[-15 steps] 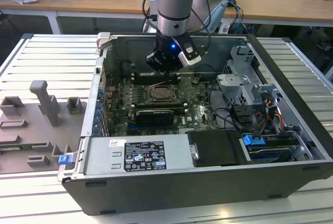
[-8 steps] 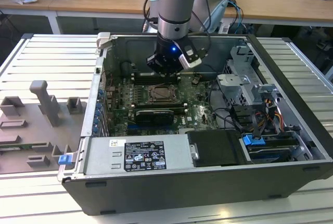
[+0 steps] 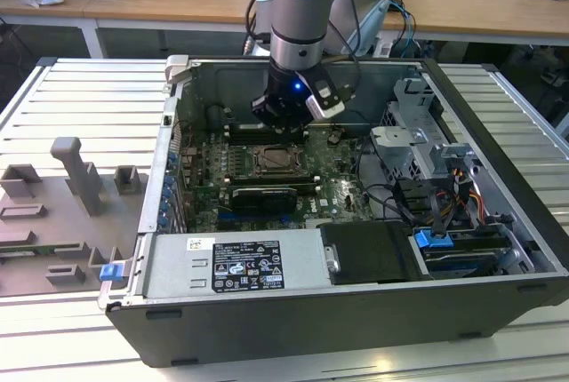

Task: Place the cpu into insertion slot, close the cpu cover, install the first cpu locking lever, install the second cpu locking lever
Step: 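Install the first cpu locking lever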

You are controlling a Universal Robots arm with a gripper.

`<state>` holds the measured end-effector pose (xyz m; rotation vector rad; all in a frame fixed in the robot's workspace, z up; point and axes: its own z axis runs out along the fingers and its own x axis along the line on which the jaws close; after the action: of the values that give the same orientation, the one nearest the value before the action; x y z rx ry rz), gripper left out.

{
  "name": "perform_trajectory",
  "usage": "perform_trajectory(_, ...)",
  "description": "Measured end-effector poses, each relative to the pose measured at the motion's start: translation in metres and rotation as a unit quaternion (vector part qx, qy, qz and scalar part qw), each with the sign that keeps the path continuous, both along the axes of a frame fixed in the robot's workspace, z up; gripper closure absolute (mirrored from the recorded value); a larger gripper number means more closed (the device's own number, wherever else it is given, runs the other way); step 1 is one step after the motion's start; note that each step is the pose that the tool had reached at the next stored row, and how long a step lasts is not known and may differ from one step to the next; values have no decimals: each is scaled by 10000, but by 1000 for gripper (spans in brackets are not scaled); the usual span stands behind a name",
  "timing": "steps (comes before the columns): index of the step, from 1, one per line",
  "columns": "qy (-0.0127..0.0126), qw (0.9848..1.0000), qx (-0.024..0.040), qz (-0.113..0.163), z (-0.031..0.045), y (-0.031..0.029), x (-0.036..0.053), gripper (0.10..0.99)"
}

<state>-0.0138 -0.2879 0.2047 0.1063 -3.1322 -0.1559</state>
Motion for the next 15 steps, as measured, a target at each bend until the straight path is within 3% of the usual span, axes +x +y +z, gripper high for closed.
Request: perform_trajectory(15,-1,10000,-49,-2,-10,-2,0,980)
